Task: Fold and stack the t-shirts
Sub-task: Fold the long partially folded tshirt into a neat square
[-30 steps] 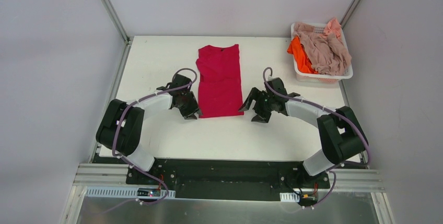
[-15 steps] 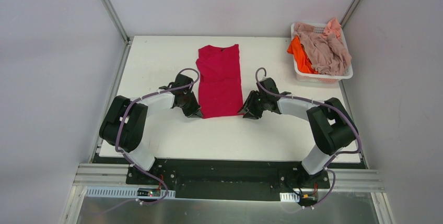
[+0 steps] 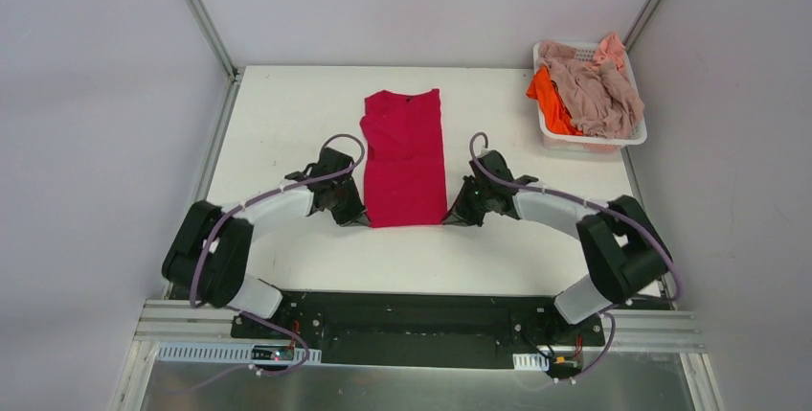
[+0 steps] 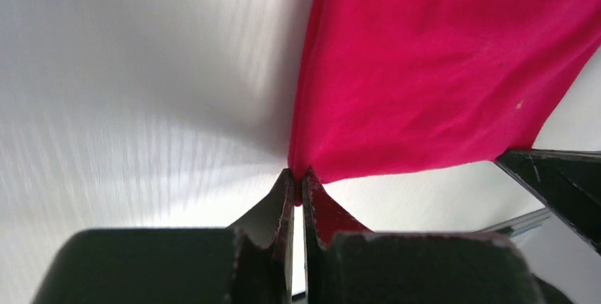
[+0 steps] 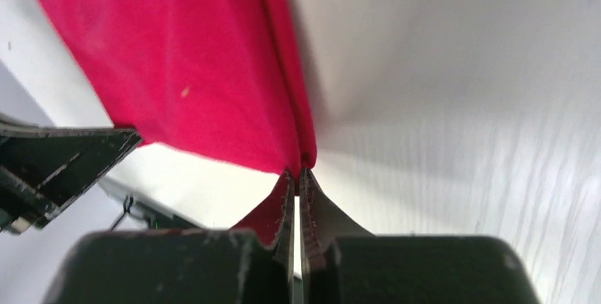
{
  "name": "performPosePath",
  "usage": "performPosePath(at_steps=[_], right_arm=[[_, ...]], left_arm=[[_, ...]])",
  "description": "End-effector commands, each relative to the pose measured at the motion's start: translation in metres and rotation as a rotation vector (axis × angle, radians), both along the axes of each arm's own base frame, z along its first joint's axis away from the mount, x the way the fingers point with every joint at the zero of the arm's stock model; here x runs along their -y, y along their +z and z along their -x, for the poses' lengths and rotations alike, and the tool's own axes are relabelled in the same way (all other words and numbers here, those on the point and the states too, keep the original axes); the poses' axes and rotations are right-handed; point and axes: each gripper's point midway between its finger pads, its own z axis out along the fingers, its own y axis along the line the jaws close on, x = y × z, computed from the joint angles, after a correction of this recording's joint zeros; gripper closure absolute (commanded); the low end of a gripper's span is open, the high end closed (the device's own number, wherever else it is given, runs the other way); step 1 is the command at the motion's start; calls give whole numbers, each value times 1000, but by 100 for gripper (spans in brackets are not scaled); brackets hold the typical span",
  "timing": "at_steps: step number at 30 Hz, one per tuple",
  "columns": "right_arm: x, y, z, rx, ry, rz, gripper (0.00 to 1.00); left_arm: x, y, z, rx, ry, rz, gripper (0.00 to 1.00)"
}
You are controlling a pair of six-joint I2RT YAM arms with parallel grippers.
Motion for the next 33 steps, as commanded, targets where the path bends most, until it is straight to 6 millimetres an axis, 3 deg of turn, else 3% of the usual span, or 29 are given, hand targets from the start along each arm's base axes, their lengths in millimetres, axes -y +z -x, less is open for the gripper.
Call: performPosePath(at_steps=[1, 4, 11, 16, 20, 23, 33], right_arm=[[-3, 40, 53, -44, 74, -70, 100], [-5, 60, 79, -53, 119, -102, 100], [-7, 108, 148, -125, 214, -205, 100], [-8, 143, 168, -91, 209, -332, 100], [-5, 148, 163, -47, 182, -340, 100], [-5, 151, 151, -3, 164, -320, 100], [20, 170, 63, 186, -26, -246, 100]], left_arm=[[-8, 22, 38, 51, -14, -54, 100], [-17, 35, 63, 68, -9, -60, 100], [-16, 83, 111, 158, -45, 75, 100], [-20, 118, 123, 259, -41, 167, 100], [-20, 136, 118, 310, -52, 173, 100], [-21, 145, 101, 344, -38, 113, 100], [-15, 176, 13, 414, 9, -126, 100]])
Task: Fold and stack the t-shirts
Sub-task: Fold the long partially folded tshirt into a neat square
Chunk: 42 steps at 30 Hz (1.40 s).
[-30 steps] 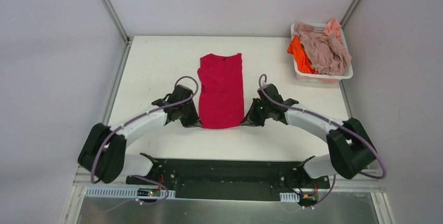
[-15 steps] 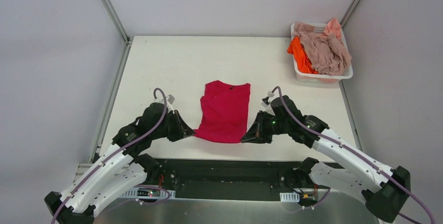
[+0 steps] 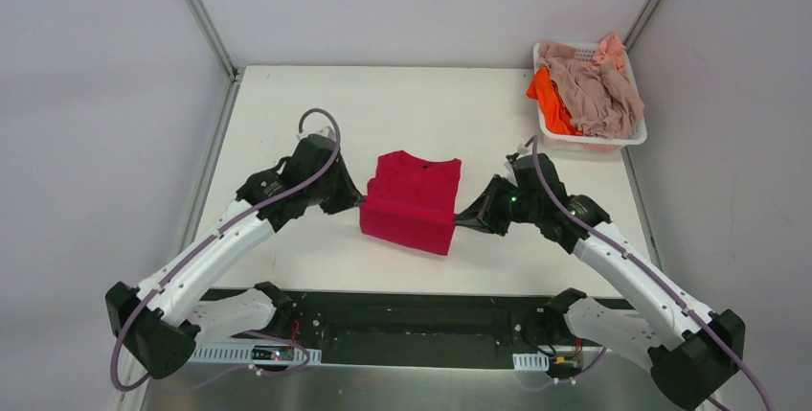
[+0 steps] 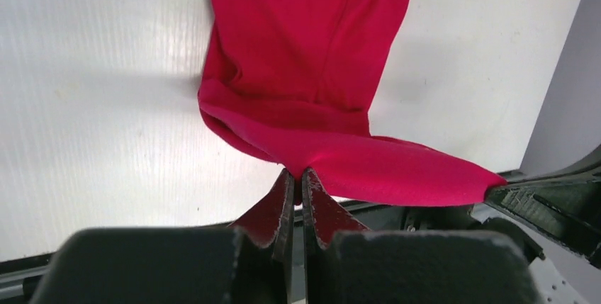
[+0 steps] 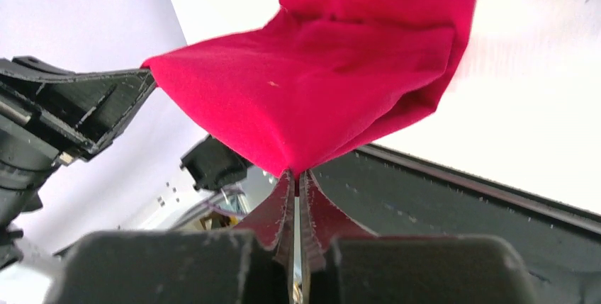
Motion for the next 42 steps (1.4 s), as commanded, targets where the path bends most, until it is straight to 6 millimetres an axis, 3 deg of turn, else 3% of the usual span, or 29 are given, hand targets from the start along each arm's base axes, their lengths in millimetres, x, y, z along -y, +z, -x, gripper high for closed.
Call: performPosePath(at_steps=[1, 7, 14, 32, 38, 40, 42], right_arm=[[11, 20, -43, 109, -87, 25, 100], [21, 18, -84, 124, -158, 59, 100], [27, -2, -126, 56, -200, 41, 100], [30, -73, -210, -66, -253, 72, 100], [39, -96, -229, -91, -297, 125, 100], [41, -102, -234, -98, -306, 129, 100], [42, -101, -241, -84, -318, 133, 95]], left_arm=[[-6, 20, -46, 85, 39, -111, 100], [-3, 15, -89, 55, 48, -141, 100], [1, -8, -132, -10, 33, -173, 100], [10, -95, -207, -190, 40, -233, 100], [15, -114, -219, -231, 24, -215, 100], [17, -115, -222, -228, 10, -208, 92], [22, -113, -225, -223, -12, -195, 66]])
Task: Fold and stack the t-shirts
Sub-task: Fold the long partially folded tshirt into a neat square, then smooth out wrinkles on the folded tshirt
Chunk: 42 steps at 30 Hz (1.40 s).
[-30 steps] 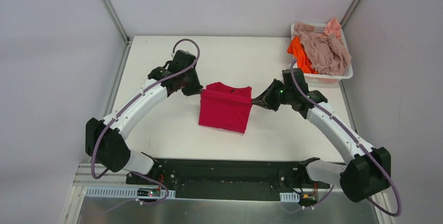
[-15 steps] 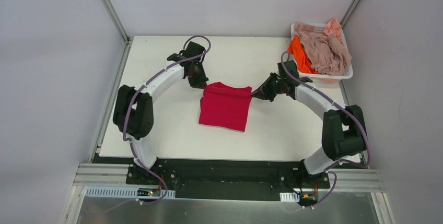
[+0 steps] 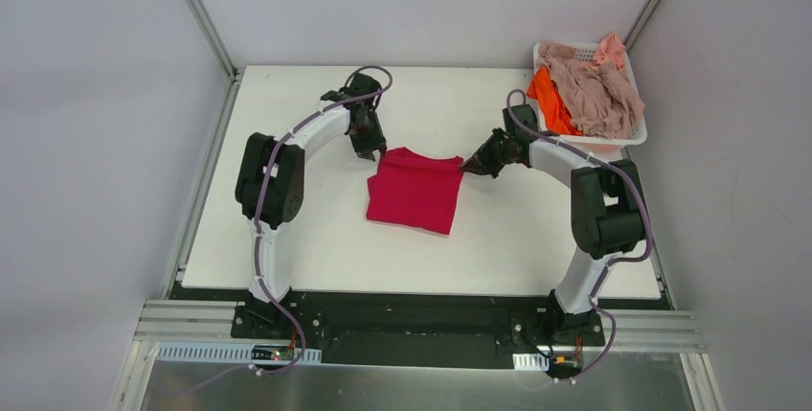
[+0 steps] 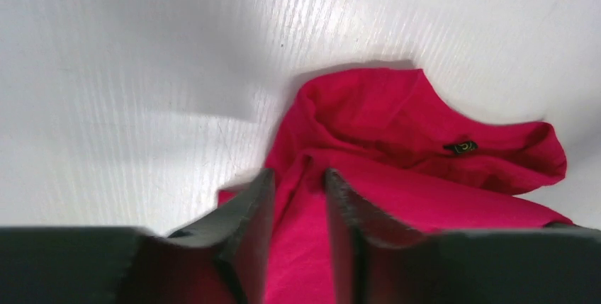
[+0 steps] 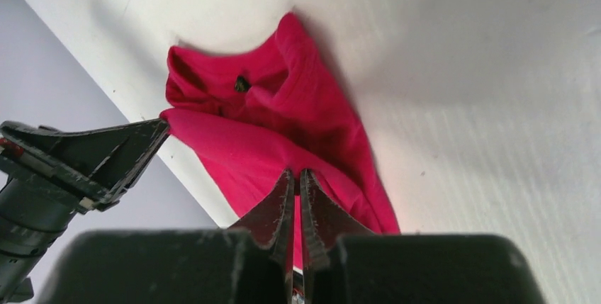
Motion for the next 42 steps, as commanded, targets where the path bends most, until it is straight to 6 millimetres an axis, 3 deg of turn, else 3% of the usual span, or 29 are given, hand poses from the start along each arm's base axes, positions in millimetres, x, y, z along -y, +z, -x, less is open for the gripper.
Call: performPosePath(at_steps=[1, 3, 7, 10, 14, 19, 24, 29, 36, 38, 42], right_arm=[[12, 10, -32, 83, -48, 41, 81], [11, 23, -36, 111, -47, 31, 63], [17, 47, -27, 187, -54, 57, 32], [18, 62, -10, 240, -22, 90, 21], [-6, 70, 11, 248, 49, -1, 1], [-42, 69, 9, 237, 113, -100, 0], [-46, 50, -23, 235, 86, -55, 0], [-45, 18, -41, 201, 85, 4, 0], [-34, -20, -52, 159, 79, 81, 0], [-34, -29, -56, 145, 90, 86, 0], [-40, -17, -63, 166, 120, 66, 0]], left_arm=[[-1, 18, -16, 49, -37, 16, 51], [2, 30, -17, 72, -49, 33, 36], [2, 65, -8, 136, -55, 64, 17], [8, 78, 10, 157, -81, 92, 6], [34, 83, 24, 158, -155, 208, 1], [66, 71, 15, 102, -222, 331, 1], [80, 41, -8, 54, -221, 346, 1], [70, 14, -32, 61, -136, 255, 1], [47, -27, -24, -31, -65, 214, 2], [45, -31, -20, -43, -57, 206, 2], [40, -19, -23, -11, -54, 195, 3]])
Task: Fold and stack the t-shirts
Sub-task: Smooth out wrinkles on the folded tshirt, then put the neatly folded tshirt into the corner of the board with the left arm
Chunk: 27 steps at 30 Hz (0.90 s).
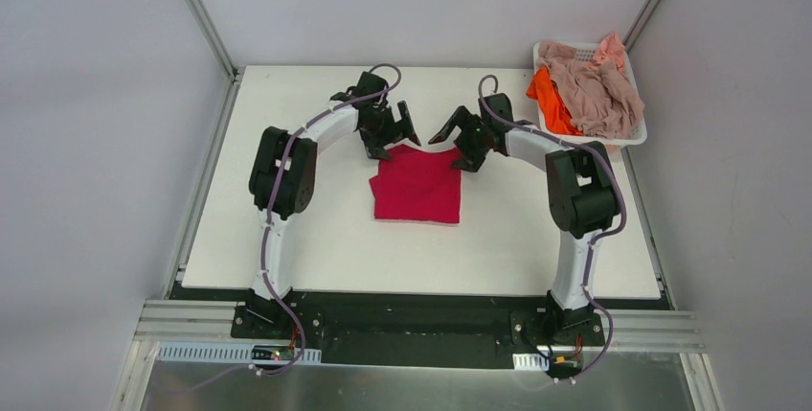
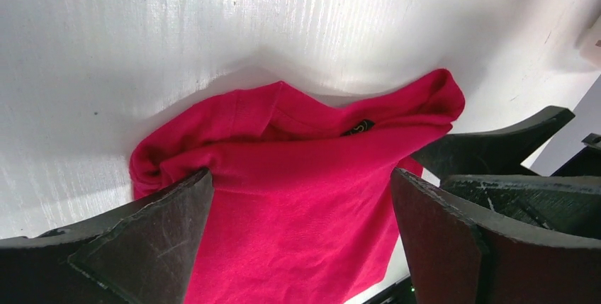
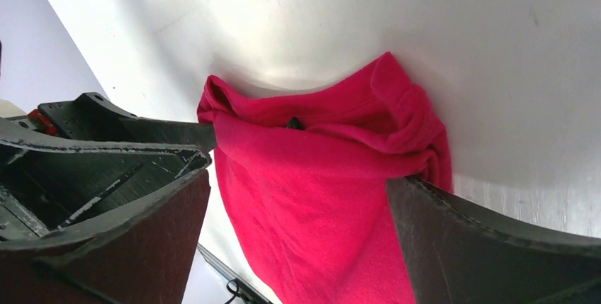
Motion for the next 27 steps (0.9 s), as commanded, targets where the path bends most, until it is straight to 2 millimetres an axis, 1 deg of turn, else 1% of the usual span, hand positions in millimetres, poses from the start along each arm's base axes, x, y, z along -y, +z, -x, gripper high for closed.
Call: performPosePath(at_steps=[1, 4, 6, 7, 9, 11, 12, 15, 18, 19, 21, 23, 25, 27], right_arm=[[5, 7, -15, 57, 28, 40, 0], [12, 43, -15, 122, 42, 75, 0], [20, 71, -10, 183, 28, 97, 0], [26, 80, -6, 203, 11, 111, 0], [40, 92, 8, 232, -31, 143, 0], [55, 96, 27, 238, -64, 174, 0], [62, 94, 38, 228, -79, 192, 0], [83, 87, 74, 206, -115, 233, 0], [102, 86, 104, 220, -149, 266, 0], [109, 87, 115, 226, -162, 278, 0], [116, 87, 129, 237, -171, 284, 0], [120, 88, 140, 248, -175, 277, 0], [122, 89, 147, 255, -177, 273, 0], [124, 90, 152, 257, -176, 274, 0]], left_arm=[[-23, -1, 0, 9, 44, -69, 3], [-24, 42, -8, 107, 50, -53, 2], [-28, 68, -6, 161, 57, -49, 1], [-32, 77, -2, 181, 67, -55, 1], [-42, 88, 7, 204, 92, -78, 1], [-50, 87, 21, 197, 100, -96, 1], [-53, 82, 30, 185, 96, -105, 1], [-64, 59, 57, 124, 83, -149, 1], [-68, 36, 76, 60, 69, -183, 2], [-68, 30, 79, 46, 63, -194, 4], [-65, 19, 85, 22, 47, -209, 8], [-59, 10, 88, -4, 28, -208, 13], [-56, 3, 85, -15, 26, -215, 17], [-54, -8, 86, -43, 20, -221, 21]])
